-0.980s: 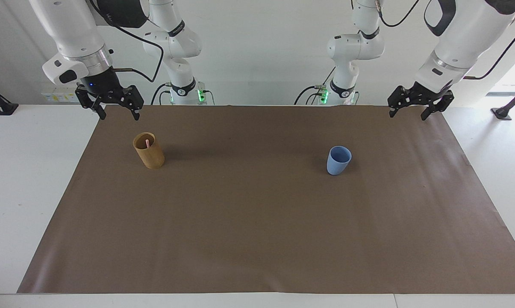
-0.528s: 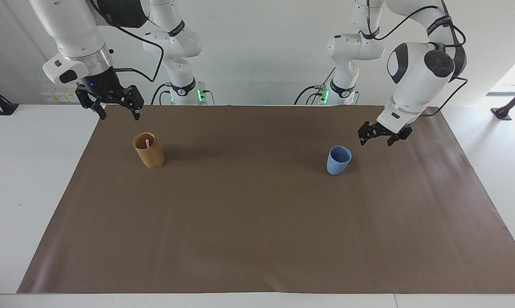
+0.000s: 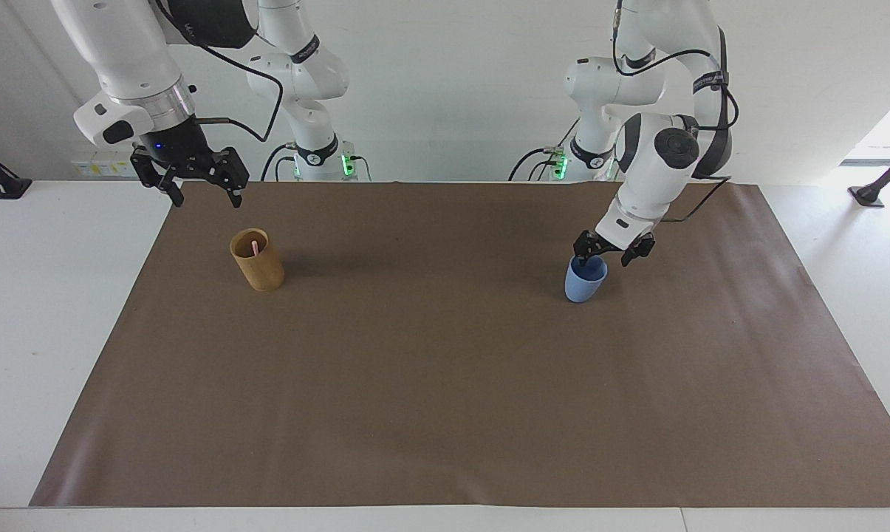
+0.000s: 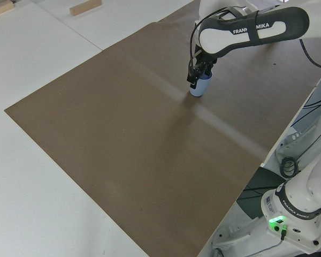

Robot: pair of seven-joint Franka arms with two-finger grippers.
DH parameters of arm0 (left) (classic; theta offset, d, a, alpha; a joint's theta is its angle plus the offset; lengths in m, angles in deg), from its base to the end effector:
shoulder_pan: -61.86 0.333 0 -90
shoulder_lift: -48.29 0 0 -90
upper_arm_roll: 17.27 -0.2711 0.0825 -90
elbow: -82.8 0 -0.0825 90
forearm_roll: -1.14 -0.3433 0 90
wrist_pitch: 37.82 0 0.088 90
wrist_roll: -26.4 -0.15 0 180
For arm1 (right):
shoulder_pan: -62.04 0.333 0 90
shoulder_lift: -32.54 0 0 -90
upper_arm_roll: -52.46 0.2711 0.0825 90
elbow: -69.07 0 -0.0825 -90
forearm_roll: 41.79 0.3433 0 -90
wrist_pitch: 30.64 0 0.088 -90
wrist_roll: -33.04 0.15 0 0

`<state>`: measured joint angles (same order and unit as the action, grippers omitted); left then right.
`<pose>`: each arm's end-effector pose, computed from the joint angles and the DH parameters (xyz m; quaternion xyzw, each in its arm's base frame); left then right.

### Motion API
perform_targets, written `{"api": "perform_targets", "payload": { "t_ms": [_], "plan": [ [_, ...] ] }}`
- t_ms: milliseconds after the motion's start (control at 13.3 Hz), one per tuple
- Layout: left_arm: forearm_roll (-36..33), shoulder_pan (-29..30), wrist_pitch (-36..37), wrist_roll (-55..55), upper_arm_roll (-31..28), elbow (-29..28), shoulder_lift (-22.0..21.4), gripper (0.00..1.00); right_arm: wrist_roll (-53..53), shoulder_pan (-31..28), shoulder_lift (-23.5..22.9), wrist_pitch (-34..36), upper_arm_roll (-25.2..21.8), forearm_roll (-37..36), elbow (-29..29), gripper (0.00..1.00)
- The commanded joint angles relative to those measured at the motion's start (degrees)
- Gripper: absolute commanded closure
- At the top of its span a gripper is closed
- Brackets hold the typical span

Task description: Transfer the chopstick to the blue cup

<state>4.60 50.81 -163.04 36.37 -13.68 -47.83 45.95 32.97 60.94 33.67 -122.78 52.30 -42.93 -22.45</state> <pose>0.4555 -0.1234 0.3048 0.9991 -0.0226 -0.0311 0.0167 0.5133 -0.0142 0.5386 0.9998 -0.0102 0.0152 0.0101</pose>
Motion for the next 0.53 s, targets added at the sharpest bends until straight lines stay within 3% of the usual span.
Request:
{"api": "perform_targets", "payload": {
  "t_ms": [0,151,226,452],
  "plan": [
    [0.67,-0.73,-2.83,0.39,-0.70,-2.43,-0.74,0.00,0.77,-0.39,0.45,0.30,0.33,0.27,0.02,0.00],
    [0.67,-1.43,-2.92,0.14,-0.70,-2.52,-0.74,0.78,0.77,-0.31,0.45,0.30,0.33,0.27,0.11,0.00],
    [0.67,-1.43,-3.01,-0.30,-0.70,-2.35,-0.65,1.00,0.77,-0.31,0.45,0.30,0.33,0.27,0.03,0.00],
    [0.58,-1.34,-2.75,-0.31,-0.70,-0.69,0.05,1.00,0.68,-0.39,0.45,0.30,0.25,0.27,0.11,0.00]
  ]
}}
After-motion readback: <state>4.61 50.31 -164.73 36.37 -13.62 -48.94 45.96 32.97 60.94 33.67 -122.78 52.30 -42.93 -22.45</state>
